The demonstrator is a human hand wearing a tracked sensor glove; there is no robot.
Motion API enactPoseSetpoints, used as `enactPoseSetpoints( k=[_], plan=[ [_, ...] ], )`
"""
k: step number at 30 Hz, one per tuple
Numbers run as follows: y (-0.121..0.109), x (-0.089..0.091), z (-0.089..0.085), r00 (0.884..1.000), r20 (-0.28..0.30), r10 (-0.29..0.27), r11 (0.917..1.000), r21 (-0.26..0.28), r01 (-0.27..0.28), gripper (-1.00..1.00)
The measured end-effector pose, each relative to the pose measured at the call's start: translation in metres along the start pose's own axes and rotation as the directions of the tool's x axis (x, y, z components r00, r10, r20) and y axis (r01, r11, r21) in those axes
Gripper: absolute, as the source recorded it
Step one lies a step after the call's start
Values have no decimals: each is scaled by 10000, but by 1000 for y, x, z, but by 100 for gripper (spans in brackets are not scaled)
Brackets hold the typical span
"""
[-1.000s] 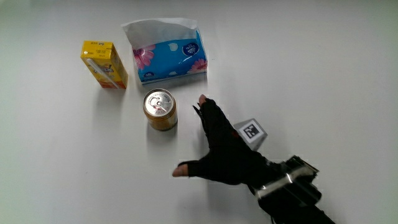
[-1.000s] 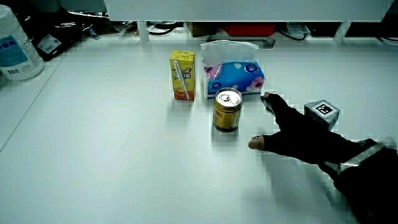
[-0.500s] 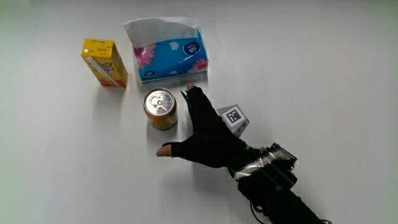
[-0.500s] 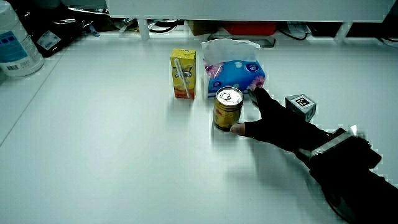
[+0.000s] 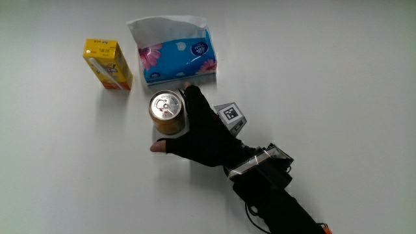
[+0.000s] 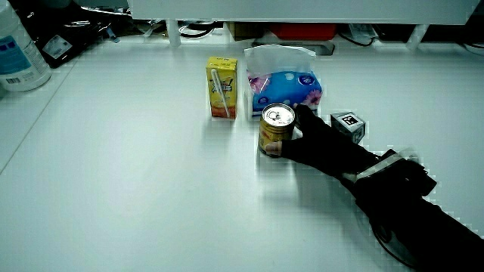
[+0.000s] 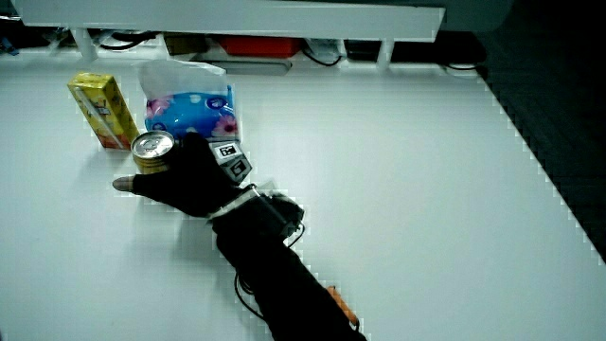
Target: Pick red bull
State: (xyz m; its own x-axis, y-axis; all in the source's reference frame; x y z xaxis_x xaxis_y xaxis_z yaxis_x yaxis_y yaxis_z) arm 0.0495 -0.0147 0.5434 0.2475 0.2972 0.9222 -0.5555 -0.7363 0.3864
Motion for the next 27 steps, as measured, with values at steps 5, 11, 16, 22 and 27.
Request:
enactPoseSetpoints(
  k=[5,11,16,22,27],
  plan=[
    [2,5,-2,9998,-95,174,9998,55,-173,0],
    [-1,7,-1,9979,-470,448,9968,687,-416,8],
    [-6,8,1,9951,-657,733,9819,1798,-604,27],
    [-6,8,-3,9943,-533,920,9648,2519,-757,50],
    [-8,4,-4,9953,-472,843,9548,2894,-671,69]
  ],
)
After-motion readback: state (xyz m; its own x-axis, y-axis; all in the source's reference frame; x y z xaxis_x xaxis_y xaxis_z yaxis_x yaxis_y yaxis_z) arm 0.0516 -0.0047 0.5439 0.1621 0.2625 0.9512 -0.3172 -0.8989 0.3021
